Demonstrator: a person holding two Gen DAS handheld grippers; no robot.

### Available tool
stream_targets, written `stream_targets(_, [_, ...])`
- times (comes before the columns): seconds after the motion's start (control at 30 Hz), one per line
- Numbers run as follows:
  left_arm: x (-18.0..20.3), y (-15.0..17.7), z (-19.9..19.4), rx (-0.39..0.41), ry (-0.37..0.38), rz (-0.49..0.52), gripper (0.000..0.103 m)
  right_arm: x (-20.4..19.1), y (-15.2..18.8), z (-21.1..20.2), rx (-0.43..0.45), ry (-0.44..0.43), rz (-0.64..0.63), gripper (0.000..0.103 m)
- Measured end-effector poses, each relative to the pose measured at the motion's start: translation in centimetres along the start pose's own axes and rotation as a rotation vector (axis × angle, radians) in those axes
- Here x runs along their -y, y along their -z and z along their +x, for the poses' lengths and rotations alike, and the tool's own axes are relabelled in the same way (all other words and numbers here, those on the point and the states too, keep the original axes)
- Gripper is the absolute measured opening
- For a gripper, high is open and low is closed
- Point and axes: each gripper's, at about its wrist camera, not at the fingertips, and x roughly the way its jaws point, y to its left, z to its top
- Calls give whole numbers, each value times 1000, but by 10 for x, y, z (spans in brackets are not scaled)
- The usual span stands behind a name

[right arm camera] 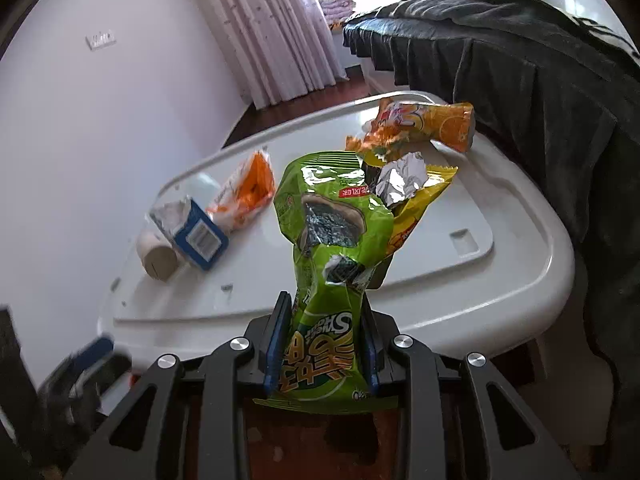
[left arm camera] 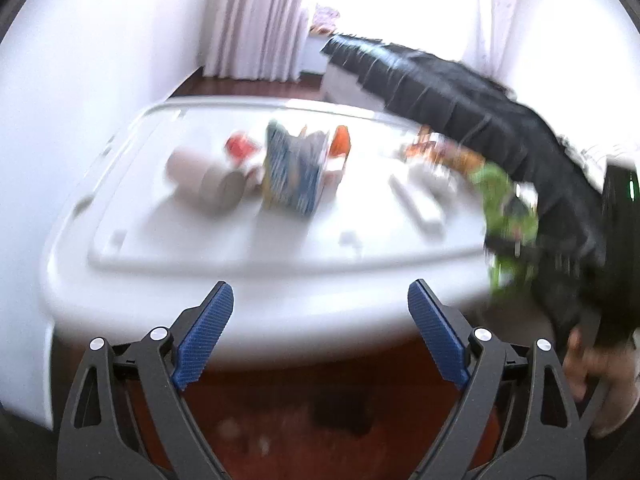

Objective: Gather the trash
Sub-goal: 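Grasp the blue-and-white milk carton with the left tool while the right holds the chip bag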

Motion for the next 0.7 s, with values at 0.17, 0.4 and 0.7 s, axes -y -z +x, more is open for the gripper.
stream_targets(0.17, [-17,-42,36,23,63,-45,87,7,-2,2,4,-11,28,31])
stream_targets(0.4, [-15,-70,76,36,3,90,87,10,-3,5,-3,-43,59,32])
stream_targets(0.7, [-3,-73,107,52,-118,233,87,2,-1,13,-26,-51,32,32])
